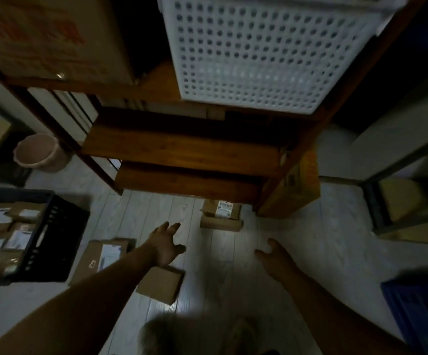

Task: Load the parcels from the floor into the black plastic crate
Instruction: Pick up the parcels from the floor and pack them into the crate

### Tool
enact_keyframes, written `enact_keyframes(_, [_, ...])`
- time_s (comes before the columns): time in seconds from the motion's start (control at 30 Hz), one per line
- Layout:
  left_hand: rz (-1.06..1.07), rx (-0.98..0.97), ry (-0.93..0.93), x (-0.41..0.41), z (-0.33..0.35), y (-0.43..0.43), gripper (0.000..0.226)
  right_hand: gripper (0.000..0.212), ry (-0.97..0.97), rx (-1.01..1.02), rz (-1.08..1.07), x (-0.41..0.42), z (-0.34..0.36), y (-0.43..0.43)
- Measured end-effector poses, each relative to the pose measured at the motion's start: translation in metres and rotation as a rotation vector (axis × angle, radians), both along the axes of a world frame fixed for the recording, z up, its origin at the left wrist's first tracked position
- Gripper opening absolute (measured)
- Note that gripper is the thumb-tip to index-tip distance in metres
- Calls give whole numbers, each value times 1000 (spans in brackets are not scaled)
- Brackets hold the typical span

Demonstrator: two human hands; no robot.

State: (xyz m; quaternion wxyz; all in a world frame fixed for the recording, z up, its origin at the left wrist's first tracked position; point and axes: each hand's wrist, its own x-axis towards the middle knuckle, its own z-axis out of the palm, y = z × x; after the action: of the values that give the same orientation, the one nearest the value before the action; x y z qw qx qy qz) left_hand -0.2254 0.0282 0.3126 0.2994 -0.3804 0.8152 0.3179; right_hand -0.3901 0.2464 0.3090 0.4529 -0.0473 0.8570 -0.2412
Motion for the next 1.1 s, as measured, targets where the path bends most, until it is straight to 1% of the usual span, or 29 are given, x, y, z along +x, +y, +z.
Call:
enact_keyframes(0.13, [124, 40, 60, -31, -108, -6, 78, 63, 37, -37, -56, -29, -110, -22])
enact_keyframes(0.27, [212, 71, 117, -58, -227, -17, 79, 50, 21, -76, -34, -50, -234, -42])
enact_keyframes(0.33, [280, 86, 161, -72, -278, -24, 78, 46, 37, -98, -13, -62, -300, -48])
enact_keyframes(0.4, [334, 110, 215, -85, -323, -29, 78, 41, 58, -121, -7, -74, -353, -56])
enact_keyframes(0.43, [357, 124, 245, -91, -343, -31, 79, 44, 67, -145, -15, -78, -373, -60])
enact_keyframes(0.5, [417, 149, 319, -103, -376, -33, 85, 66, 94, -167, -30, -87, -405, -69])
enact_keyframes(0.53, [447, 155, 353, -109, -390, -34, 91, 77, 108, -159, -34, -90, -416, -73])
enact_keyframes(0.57, [470, 161, 377, -114, -402, -34, 96, 84, 128, -150, -34, -93, -427, -77])
enact_keyframes(0.63, [496, 220, 422, -123, -420, -34, 101, 87, 144, -158, -30, -95, -441, -83])
enact_keyframes(0.67, [491, 279, 444, -127, -427, -33, 96, 87, 124, -194, -39, -97, -446, -86])
enact_keyframes(0.73, [434, 407, 463, -130, -435, -29, 74, 80, 86, -284, -26, -93, -446, -85])
enact_keyframes(0.77, [423, 429, 471, -130, -436, -26, 63, 75, 84, -293, -17, -90, -444, -83])
enact_keyframes(0.8, [461, 432, 490, -128, -438, -24, 61, 70, 95, -272, -22, -88, -444, -81])
enact_keyframes(0.87, [627, 427, 476, -124, -443, -22, 69, 63, 104, -228, -63, -84, -443, -79])
enact_keyframes(0.9, [676, 419, 449, -121, -445, -22, 64, 58, 111, -215, -79, -81, -443, -79])
enact_keyframes(0.97, [705, 373, 389, -112, -448, -23, 35, 43, 156, -180, -91, -76, -448, -76])
enact_keyframes(1.0, [747, 336, 402, -109, -451, -25, 29, 38, 189, -170, -90, -75, -451, -76])
enact_keyframes(1.07, [840, 265, 480, -102, -456, -32, 21, 34, 250, -162, -71, -75, -456, -77])
enact_keyframes(1.1, [859, 245, 517, -99, -460, -36, 21, 33, 262, -164, -60, -74, -458, -78])
